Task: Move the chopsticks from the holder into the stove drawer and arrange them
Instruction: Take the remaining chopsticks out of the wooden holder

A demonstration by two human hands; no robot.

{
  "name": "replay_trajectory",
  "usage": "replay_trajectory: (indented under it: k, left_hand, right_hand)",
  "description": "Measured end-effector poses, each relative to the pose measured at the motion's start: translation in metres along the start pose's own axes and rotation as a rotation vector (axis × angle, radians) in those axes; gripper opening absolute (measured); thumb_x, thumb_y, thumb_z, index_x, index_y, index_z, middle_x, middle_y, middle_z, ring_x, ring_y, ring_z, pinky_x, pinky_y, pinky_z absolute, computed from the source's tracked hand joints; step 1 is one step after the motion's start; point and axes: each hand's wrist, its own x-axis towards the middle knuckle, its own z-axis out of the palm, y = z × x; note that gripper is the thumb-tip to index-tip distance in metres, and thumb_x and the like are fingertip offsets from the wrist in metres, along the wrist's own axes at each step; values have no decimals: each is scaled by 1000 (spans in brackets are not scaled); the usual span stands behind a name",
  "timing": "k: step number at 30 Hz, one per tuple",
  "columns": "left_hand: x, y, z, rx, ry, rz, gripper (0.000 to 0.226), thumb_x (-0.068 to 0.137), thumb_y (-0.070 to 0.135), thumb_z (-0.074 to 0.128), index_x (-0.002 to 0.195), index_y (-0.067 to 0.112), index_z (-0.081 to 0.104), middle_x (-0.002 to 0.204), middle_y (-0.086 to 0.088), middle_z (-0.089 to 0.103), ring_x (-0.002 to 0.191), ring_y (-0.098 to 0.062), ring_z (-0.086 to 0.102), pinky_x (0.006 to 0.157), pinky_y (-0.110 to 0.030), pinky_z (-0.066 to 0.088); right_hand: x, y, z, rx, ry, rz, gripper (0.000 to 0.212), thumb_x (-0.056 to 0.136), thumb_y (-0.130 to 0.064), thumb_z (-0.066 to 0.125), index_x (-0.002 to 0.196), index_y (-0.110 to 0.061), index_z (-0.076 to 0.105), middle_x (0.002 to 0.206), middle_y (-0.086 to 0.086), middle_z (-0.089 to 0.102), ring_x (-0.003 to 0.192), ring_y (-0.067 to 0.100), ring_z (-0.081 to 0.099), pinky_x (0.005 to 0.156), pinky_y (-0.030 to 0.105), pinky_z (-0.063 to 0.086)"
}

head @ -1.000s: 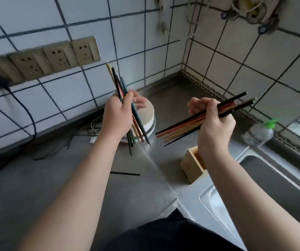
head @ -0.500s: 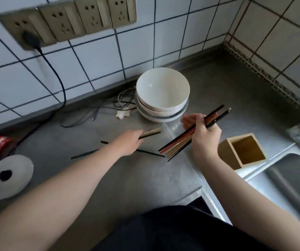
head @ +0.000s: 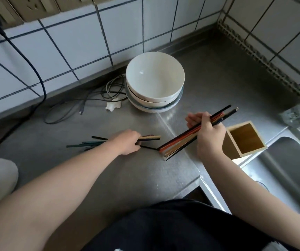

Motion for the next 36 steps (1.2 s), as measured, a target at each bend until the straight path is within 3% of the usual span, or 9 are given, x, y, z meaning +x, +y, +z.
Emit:
replay_trajectory:
  k: [5,12,14,17,21,25,29,32,36]
  left_hand:
    - [-2,4,3,73,48,-6,21,89,36,53,97,17,52,98,-8,61,89,-31,60,64,-33,44]
    - [-4,28,-13,-107,306,-20,20,95,28,49,98,10,40,107,-14,51,92,-39,58,71,-40,44]
    - [-3,37,-24,-215,376,15,19,94,23,49,96,7,38,103,-17,49,87,-41,56,73,-47,47]
    - [-4,52,-43,-308,473,76,17,95,19,49,98,6,38,91,-20,55,82,-41,54,67,-47,46]
    - [-5,78,-65,-462,627,202,15,99,22,47,92,11,42,68,1,47,61,-27,49,53,-36,32]
    - [1,107,-84,-799,636,161,26,101,30,44,88,10,53,70,3,56,65,-14,54,62,-28,40]
    - [11,131,-94,-1037,627,191,27,101,28,44,77,18,51,64,6,52,58,-8,49,64,-25,40]
    - [15,154,-102,-1096,590,279,29,102,28,42,75,20,51,62,5,50,58,-10,47,63,-28,40]
    - [8,197,-106,-1111,532,396,30,104,24,41,77,16,51,60,1,49,57,-15,45,60,-32,39]
  right_hand:
    - [0,-8,-8,44,5,-9,26,103,-21,44,93,-3,61,89,14,74,84,27,75,87,44,58]
    - [-1,-28,-27,58,45,-67,28,103,-24,44,96,-5,63,91,12,75,85,23,75,86,42,59]
    - [-2,-31,-33,66,55,-86,28,103,-23,44,93,-6,64,91,12,75,85,24,75,86,43,59]
    - [-3,-34,-44,85,74,-110,28,103,-23,44,89,-9,63,91,13,75,86,25,75,87,45,58]
    - [-2,-35,-59,156,87,-115,28,103,-22,44,88,-7,63,90,16,74,87,29,74,88,47,57]
    - [-6,-42,-72,251,122,-141,26,103,-20,44,88,-7,61,86,15,74,86,32,74,82,42,58]
    - [-12,-53,-86,300,168,-150,25,103,-18,44,90,-6,61,88,15,74,88,31,74,76,38,59]
    - [-17,-59,-98,345,213,-180,23,102,-17,44,92,-3,61,89,18,74,89,34,73,88,48,57]
    - [-27,-68,-119,407,278,-222,22,101,-16,47,92,-3,62,88,18,74,88,33,74,88,46,57]
